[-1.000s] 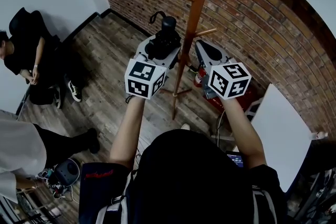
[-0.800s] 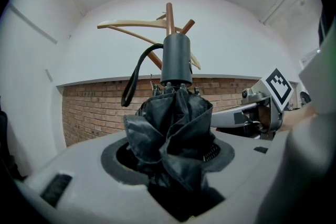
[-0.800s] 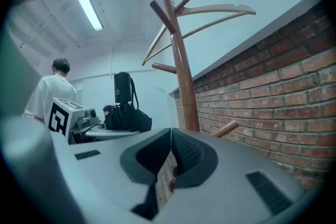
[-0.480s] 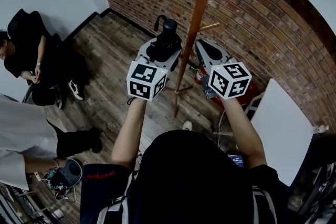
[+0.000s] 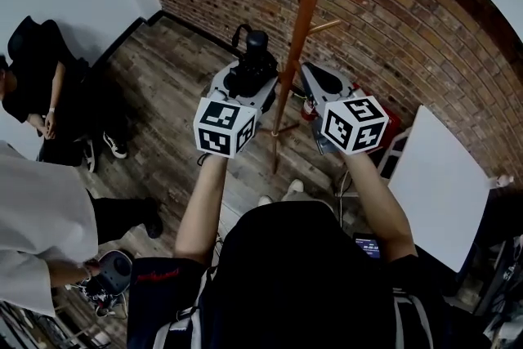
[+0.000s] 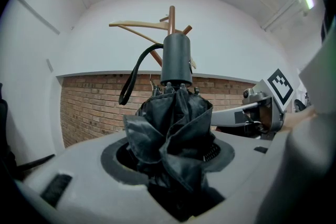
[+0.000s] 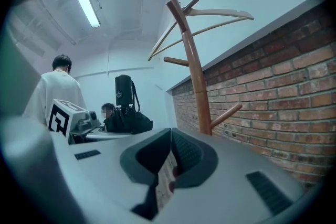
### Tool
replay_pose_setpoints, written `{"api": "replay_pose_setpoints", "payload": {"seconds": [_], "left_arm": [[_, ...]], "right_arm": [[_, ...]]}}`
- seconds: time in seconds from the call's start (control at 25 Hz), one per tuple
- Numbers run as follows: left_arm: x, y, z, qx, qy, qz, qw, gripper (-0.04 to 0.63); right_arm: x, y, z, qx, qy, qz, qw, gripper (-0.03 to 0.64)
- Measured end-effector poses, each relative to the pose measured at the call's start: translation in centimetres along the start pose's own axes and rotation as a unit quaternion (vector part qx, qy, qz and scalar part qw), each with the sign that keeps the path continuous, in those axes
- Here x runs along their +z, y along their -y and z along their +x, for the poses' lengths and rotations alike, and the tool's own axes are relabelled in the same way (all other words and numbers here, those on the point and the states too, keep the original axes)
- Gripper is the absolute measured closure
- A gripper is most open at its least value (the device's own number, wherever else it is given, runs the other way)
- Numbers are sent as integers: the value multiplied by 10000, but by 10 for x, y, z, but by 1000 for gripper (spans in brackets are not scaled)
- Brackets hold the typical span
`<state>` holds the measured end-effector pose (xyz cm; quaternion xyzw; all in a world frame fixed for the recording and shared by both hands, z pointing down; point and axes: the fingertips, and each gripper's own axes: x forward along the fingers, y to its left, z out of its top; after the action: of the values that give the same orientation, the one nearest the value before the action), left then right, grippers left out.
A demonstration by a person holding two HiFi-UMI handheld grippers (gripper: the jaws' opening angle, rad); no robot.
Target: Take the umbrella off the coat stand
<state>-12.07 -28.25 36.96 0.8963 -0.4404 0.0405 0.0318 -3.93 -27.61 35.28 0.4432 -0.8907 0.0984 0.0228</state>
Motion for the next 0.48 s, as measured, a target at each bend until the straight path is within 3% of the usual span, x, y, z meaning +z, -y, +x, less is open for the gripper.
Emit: {"api": "replay_pose_setpoints", "payload": {"seconds": [0.48], "left_arm": [[-2, 19, 0, -81, 32, -51, 9999, 334]], "right_arm": [[5, 5, -20, -86, 105, -73, 9999, 588]]}}
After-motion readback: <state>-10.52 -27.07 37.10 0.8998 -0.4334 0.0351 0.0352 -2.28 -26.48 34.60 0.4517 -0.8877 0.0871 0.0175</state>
